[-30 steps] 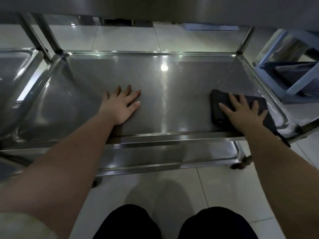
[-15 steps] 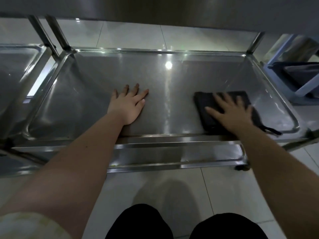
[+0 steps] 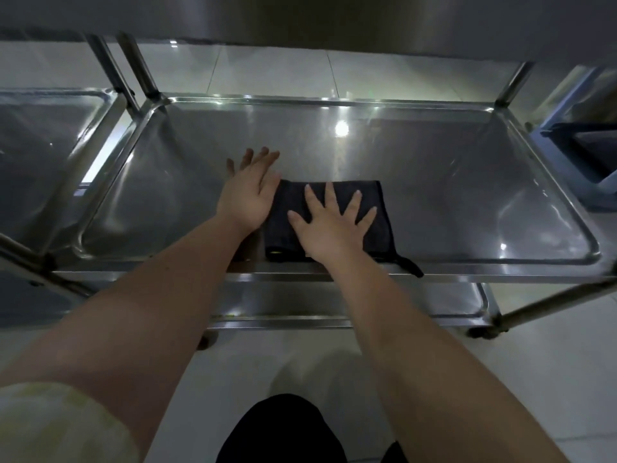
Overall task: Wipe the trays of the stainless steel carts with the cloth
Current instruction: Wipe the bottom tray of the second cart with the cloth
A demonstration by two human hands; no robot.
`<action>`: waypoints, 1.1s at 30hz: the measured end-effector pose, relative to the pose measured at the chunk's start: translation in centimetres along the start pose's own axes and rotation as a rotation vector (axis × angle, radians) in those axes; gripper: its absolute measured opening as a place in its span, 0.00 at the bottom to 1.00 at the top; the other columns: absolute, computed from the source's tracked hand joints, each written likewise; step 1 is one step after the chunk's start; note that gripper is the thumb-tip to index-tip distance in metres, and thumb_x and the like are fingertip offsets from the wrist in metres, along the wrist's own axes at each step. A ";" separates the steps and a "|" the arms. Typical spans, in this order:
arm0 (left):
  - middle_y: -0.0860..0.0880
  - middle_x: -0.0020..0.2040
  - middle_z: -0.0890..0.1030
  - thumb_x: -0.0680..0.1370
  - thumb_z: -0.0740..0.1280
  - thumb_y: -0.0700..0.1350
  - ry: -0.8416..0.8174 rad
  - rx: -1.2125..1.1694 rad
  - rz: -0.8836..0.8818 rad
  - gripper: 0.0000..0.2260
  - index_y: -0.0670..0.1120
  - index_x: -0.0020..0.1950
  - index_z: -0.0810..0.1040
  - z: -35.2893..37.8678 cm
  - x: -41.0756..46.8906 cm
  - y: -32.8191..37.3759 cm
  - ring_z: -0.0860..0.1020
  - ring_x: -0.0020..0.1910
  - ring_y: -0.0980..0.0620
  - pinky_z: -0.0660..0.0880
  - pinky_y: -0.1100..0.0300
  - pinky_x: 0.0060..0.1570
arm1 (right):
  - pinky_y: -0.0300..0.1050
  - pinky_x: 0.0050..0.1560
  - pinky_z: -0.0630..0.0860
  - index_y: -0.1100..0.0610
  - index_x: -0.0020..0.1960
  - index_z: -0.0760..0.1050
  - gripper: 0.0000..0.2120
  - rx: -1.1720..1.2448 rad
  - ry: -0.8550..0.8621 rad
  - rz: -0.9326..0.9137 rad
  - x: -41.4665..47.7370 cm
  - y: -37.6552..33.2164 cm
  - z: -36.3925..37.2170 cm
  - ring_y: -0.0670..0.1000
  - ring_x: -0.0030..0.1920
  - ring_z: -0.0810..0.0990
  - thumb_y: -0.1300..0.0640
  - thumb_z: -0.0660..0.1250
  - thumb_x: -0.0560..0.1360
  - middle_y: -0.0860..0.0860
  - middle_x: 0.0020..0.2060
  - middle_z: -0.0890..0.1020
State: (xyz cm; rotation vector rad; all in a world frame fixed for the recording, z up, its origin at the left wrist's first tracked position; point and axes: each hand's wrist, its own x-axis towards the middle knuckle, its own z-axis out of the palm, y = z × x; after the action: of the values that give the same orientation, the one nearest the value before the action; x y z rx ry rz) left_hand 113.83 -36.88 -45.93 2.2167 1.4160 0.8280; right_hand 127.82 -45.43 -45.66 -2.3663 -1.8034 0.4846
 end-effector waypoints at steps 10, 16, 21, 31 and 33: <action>0.55 0.81 0.46 0.76 0.42 0.72 -0.359 0.510 -0.001 0.31 0.66 0.78 0.45 6.2 -3.2 7.4 0.44 0.79 0.46 0.29 0.30 0.65 | 0.53 0.76 0.40 0.42 0.79 0.50 0.24 0.167 0.087 0.010 0.7 10.7 -2.5 0.59 0.78 0.46 0.43 0.45 0.84 0.45 0.79 0.53; 0.56 0.81 0.48 0.68 0.35 0.78 -0.290 0.617 -0.211 0.36 0.71 0.75 0.43 -3.7 -3.2 -4.9 0.46 0.79 0.46 0.38 0.27 0.68 | 0.61 0.74 0.36 0.34 0.77 0.41 0.32 -0.202 0.044 0.021 0.9 10.1 -1.5 0.64 0.77 0.40 0.28 0.41 0.76 0.46 0.79 0.43; 0.57 0.81 0.46 0.65 0.33 0.79 -0.322 0.596 -0.181 0.36 0.74 0.73 0.40 -4.2 -3.0 -5.4 0.43 0.79 0.44 0.37 0.25 0.66 | 0.75 0.68 0.39 0.33 0.76 0.37 0.28 -0.258 0.013 -0.079 1.1 4.3 0.1 0.67 0.77 0.39 0.31 0.38 0.77 0.40 0.78 0.39; 0.55 0.80 0.41 0.64 0.34 0.80 -0.395 0.559 -0.129 0.37 0.73 0.73 0.40 0.5 -4.5 0.7 0.38 0.78 0.40 0.30 0.25 0.60 | 0.80 0.65 0.40 0.40 0.78 0.42 0.27 -0.334 -0.014 -0.117 1.6 2.3 1.2 0.66 0.76 0.37 0.45 0.47 0.82 0.39 0.77 0.36; 0.56 0.80 0.42 0.63 0.37 0.81 -0.387 0.527 -0.116 0.38 0.73 0.73 0.42 -0.4 -4.5 -0.1 0.39 0.78 0.42 0.30 0.26 0.62 | 0.79 0.66 0.38 0.38 0.78 0.43 0.26 -0.291 -0.011 -0.120 1.6 2.4 1.1 0.64 0.77 0.37 0.42 0.45 0.82 0.38 0.77 0.38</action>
State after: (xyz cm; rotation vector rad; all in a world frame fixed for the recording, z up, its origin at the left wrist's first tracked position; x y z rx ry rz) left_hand 112.12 -40.90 -46.93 2.4472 1.6706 -0.0377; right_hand 130.02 -44.71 -47.65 -2.4132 -2.1351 0.2339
